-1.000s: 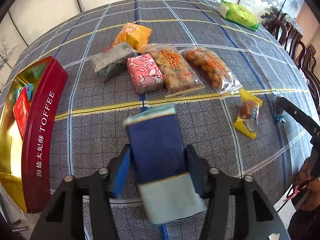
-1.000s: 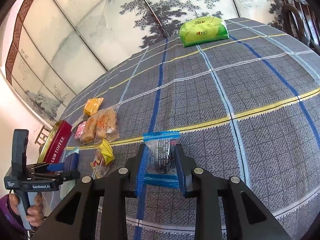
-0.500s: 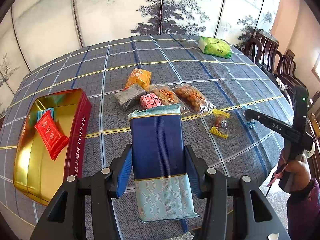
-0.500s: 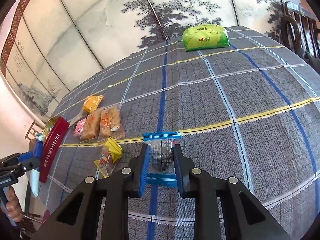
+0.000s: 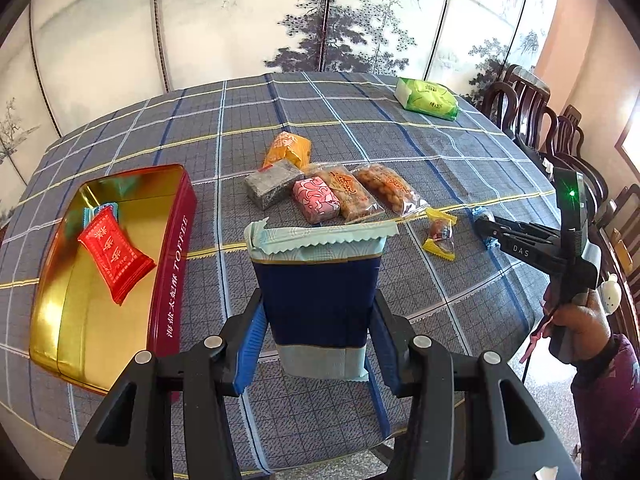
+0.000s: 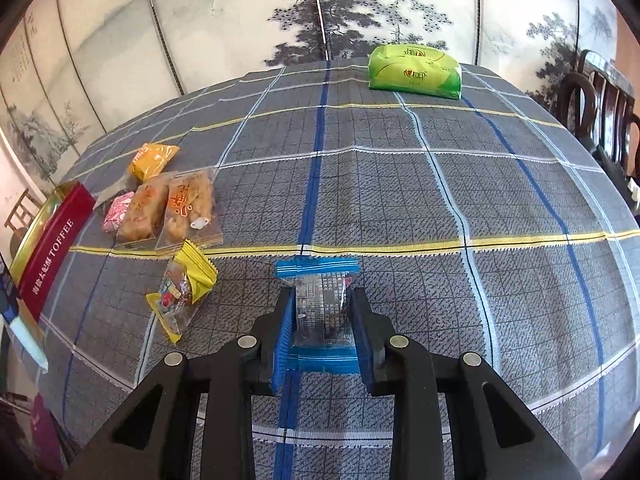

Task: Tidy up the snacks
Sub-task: 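Carry the navy-and-white box into the tin and open the left tool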

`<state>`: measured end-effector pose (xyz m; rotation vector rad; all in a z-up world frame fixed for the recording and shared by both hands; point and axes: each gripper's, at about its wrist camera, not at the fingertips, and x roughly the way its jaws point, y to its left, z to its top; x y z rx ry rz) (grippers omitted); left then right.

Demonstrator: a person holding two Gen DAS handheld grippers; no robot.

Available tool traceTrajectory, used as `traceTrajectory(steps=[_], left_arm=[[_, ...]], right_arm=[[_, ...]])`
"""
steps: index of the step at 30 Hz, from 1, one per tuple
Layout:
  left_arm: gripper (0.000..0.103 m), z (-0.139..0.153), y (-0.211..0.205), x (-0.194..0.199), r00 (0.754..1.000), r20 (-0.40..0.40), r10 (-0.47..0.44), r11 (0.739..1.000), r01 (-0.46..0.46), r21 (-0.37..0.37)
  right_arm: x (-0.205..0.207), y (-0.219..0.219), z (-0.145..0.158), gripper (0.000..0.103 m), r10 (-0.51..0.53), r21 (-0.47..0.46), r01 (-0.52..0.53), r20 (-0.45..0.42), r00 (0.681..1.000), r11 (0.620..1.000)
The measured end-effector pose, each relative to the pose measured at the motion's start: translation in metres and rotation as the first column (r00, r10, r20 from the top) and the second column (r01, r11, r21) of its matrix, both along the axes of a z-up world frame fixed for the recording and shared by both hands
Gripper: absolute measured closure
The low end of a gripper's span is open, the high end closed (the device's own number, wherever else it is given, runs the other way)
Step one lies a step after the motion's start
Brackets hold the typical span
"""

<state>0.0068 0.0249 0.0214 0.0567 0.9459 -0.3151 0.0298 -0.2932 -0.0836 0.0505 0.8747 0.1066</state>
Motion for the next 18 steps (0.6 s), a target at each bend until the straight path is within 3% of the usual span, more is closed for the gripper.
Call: traceTrajectory(steps=[8,18], left_arm=[[0.058,-0.003,0.018,0.002,1.000,-0.020,-0.015,1.000,0.015,-0.020],[0.058,0.029,0.057,-0.014,0.999,0.034,0.042,0.998,-0.041,-0.048]], right_arm=[[-0.010,-0.016,0.005,0.079,-0.060,0.147,0.054,0.034,0.998,0.988],[-0.014,-0.014,0.013,0.079,-0.080,0.183,0.065,0.074,0.994,0.981]])
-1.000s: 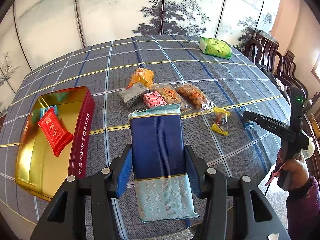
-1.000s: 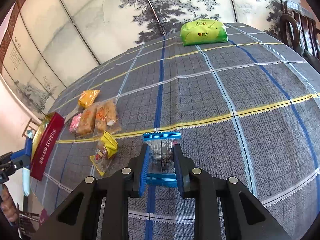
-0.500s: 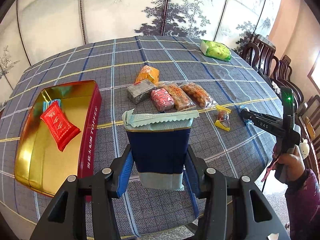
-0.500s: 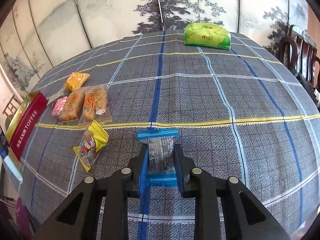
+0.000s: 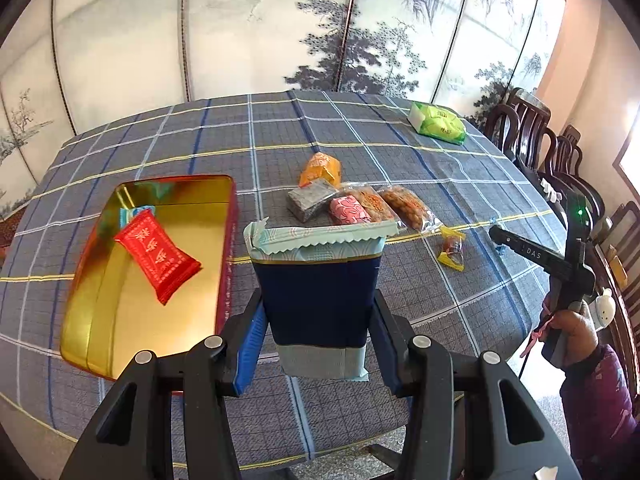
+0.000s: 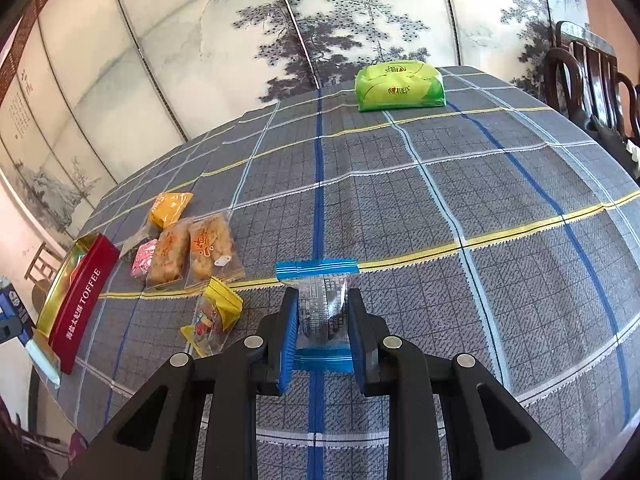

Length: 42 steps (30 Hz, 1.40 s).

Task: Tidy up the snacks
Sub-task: 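Carry the navy-and-white box into the tin and open the left tool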

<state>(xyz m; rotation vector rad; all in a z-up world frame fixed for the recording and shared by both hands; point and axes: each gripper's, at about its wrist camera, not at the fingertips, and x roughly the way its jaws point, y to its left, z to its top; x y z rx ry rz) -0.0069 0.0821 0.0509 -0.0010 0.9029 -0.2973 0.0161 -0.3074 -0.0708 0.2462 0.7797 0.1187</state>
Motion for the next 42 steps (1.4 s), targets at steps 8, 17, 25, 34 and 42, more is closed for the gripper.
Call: traceTrajectory(steps=[8,17,25,34,42], left_arm=[[0.058,0.030,0.061,-0.007,0.991,0.055,0.126,0.991,-0.128,0.036],[0.058,0.020,0.100,0.000,0.977,0.055,0.205,0.975,-0.209,0.076],[0.058,0.010,0.115,0.020,0.971,0.060,0.230,0.969,-0.234,0.077],[0.058,0.004,0.104,0.062,0.977,0.059,0.203,0.976,-0.207,0.069],[0.058,-0.011,0.096,0.096,0.979,0.019,0.202,0.978,-0.202,0.056]], right_arm=[[-0.006,0.006,-0.004,0.079,0.006,0.047,-0.006,0.006,1.000,0.999],[-0.007,0.013,0.005,0.079,0.010,0.031,-0.011,0.019,1.000,0.999],[-0.009,0.016,0.009,0.079,0.009,0.026,-0.010,0.021,1.000,1.000],[-0.011,0.021,0.013,0.079,0.015,0.021,-0.016,0.019,1.000,1.000],[-0.011,0.021,0.011,0.079,0.008,0.027,-0.008,0.013,1.000,1.000]])
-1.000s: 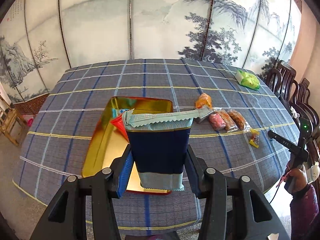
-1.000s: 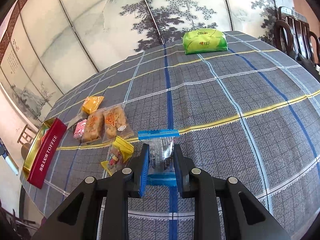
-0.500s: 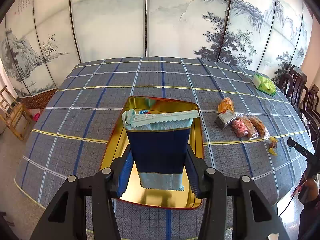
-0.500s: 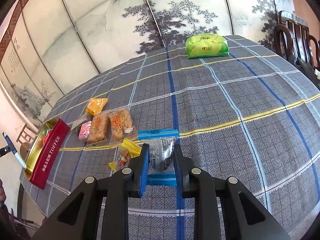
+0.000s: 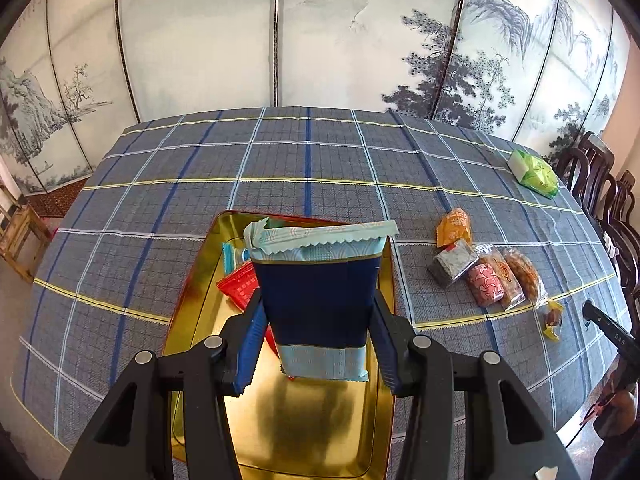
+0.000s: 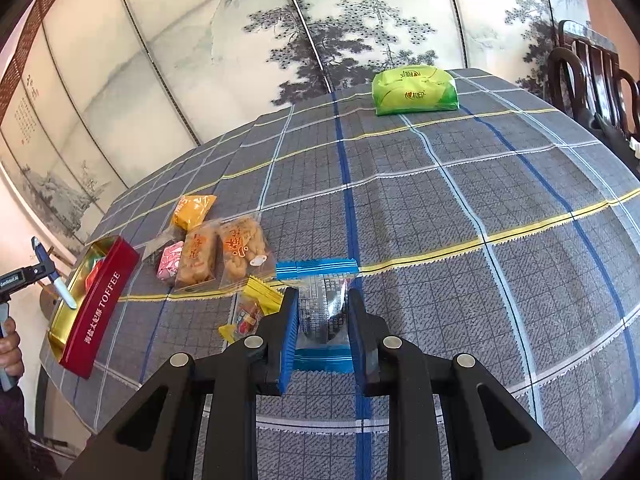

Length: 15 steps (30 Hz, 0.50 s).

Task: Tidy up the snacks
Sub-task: 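Carry the navy-and-white box into the tin and open the left tool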

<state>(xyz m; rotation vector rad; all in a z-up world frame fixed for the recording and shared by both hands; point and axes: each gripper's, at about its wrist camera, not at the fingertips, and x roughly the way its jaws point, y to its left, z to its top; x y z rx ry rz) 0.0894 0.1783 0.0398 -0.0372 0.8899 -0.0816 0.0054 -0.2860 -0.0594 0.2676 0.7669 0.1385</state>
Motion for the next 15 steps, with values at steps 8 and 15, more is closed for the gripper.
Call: traceTrajectory(steps=[8,15], left_arm=[[0.058,-0.021,-0.006,0.035,0.999,-0.039,0.007,1.000,-0.007,0.023],[0.058,-0.032,-0.010,0.055,0.999,-0.041,0.018,0.999,-0.016,0.046]], right_arm=[[0.000,-0.002,0.000,0.079,0.000,0.004,0.000,-0.002,1.000,1.000],[-0.005,-0.002,0.005,0.079,0.003,0.000,-0.003,0.004,1.000,1.000]])
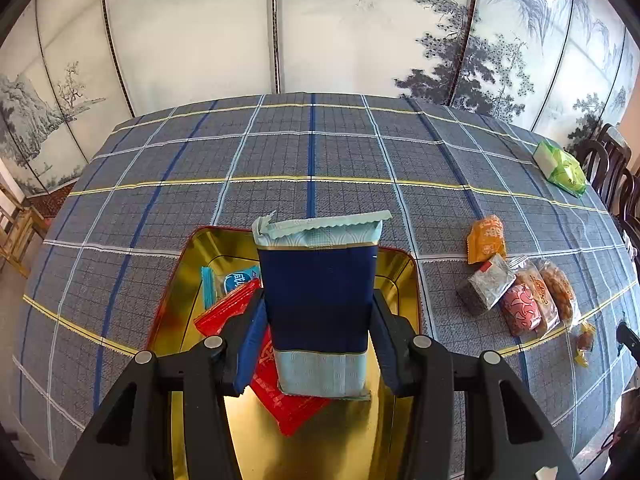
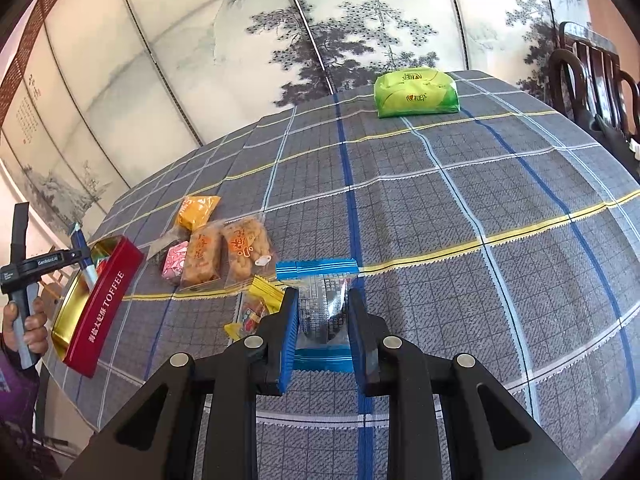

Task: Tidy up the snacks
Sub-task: 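Carry the navy-and-white box into the tin and open the left tool, then lower the blue-ended bag into the tin and open the right tool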

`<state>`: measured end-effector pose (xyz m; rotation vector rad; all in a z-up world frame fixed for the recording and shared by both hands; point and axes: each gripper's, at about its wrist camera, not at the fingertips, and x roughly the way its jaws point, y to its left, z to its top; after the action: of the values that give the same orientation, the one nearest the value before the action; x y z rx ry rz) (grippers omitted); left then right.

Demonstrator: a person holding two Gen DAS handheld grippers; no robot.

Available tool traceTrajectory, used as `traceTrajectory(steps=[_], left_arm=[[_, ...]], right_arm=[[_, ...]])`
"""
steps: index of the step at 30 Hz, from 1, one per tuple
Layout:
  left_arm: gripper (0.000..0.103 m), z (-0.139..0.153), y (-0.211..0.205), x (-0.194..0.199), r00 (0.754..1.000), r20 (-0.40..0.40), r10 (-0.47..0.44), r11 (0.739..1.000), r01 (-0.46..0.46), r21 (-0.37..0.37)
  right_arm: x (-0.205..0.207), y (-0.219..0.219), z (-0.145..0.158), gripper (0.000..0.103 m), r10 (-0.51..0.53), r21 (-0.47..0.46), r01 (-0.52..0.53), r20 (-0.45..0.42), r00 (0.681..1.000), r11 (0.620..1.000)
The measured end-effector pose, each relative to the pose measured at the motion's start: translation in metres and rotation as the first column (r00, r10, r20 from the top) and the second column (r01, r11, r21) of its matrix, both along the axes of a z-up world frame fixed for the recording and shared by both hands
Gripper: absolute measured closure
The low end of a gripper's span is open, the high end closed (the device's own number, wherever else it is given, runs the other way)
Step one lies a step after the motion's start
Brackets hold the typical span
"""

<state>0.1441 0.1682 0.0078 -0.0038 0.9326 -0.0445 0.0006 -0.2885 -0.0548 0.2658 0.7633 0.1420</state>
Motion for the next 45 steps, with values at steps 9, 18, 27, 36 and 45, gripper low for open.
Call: traceTrajectory(steps=[9,18,27,36,45], left_arm=[[0.058,-0.010,0.001,0.010,1.000,-0.012,-0.012,1.000,0.012,0.017],[0.057,0.000,0.004,0.003,0.999,0.030,-0.024,1.000,0.024,-0.008],[0.035,0.031,0.024,-0.066,0.978,0.193,0.072,0.992,-0.089,0.084],[0.035,0.027,0.042,-0.116,0.973,0.189,0.133,0.987,-0.146,0.058],[0.034,0.023,0.066,-0.133,0.966,0.184,0.179,0.980,-0.191,0.048]], right_arm=[[-0.001,0.003,0.003,0.079,0.011,0.008,-0.011,-0.001,1.000,1.000],[-0.002,0.007,0.005,0.079,0.018,0.014,-0.018,0.002,1.000,1.000],[-0.003,0.034,0.021,0.079,0.085,0.023,-0.085,0.026,0.996,0.996],[0.003,0.121,0.050,0.079,0.281,0.047,-0.284,0.069,0.957,0.958],[0.021,0.235,0.060,0.079,0.491,0.104,-0.495,0.060,0.869,0.863]])
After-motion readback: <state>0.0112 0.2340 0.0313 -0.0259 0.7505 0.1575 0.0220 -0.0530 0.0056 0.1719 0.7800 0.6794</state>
